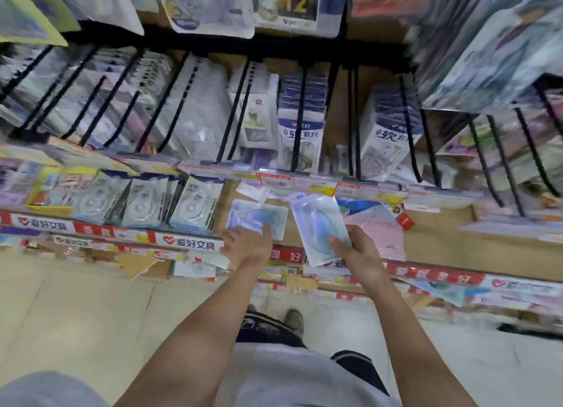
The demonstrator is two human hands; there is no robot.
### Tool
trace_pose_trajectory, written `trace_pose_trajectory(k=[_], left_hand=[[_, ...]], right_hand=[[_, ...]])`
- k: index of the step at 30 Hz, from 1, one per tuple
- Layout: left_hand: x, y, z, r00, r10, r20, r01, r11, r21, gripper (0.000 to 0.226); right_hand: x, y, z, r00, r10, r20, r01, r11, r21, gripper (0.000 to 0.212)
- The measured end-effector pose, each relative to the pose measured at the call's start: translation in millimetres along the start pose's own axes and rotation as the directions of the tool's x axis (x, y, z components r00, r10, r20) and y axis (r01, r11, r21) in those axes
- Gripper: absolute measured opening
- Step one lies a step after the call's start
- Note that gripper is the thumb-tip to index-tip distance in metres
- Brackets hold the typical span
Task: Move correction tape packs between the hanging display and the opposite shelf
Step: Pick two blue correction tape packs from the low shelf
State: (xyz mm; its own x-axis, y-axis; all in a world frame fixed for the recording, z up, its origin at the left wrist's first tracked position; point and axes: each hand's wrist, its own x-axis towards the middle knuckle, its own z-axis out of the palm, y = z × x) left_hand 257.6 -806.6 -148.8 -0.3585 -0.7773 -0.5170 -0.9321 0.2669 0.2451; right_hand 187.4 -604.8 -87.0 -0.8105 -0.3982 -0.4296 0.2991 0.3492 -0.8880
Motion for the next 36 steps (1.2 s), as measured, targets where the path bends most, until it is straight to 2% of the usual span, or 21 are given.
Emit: trace_pose_trajectory(k=[7,10,14,19,23,28,31,36], left_hand=[[0,15,17,0.997,-0.075,0.001,0.075,0.995,-0.07,0.12],[1,27,19,0.998,-0.058,0.001,0.058,0.992,-0.108,0.127],[4,33,27,1.0,-0.027,-0.003,0.026,0.985,-0.168,0.119],[10,20,39,0.992,-0.002,-0.126,-0.024,0.979,-0.202,0.096],[6,18,42,0.985,0.011,-0.17,-0.059,0.958,-0.28,0.084],[9,27,37,0.993,-0.037,-0.11,0.003,0.956,-0.293,0.105],[14,31,37,0.989,-0.078,-0.123,0.034,0.944,-0.328,0.1],[15,29,43,0.975,-0.096,-0.202,-0.01,0.885,-0.466,0.087]], right_hand=[[-24,15,-4,0.999,0.036,-0.039,-0.033,0.996,0.078,0.015],[-29,20,-4,0.995,0.064,-0.072,-0.056,0.991,0.118,0.014],[-34,23,-4,0.993,0.069,-0.099,-0.058,0.992,0.114,0.019],[-37,26,-6,0.991,0.092,-0.095,-0.08,0.989,0.125,0.022],[-38,27,-9,0.992,0.094,-0.08,-0.083,0.988,0.132,0.022],[-40,24,-10,0.993,0.095,-0.069,-0.085,0.987,0.134,0.024],[-41,24,-10,0.994,0.089,-0.06,-0.082,0.989,0.121,0.023],[-44,28,-12,0.994,0.082,-0.074,-0.073,0.99,0.117,0.021]])
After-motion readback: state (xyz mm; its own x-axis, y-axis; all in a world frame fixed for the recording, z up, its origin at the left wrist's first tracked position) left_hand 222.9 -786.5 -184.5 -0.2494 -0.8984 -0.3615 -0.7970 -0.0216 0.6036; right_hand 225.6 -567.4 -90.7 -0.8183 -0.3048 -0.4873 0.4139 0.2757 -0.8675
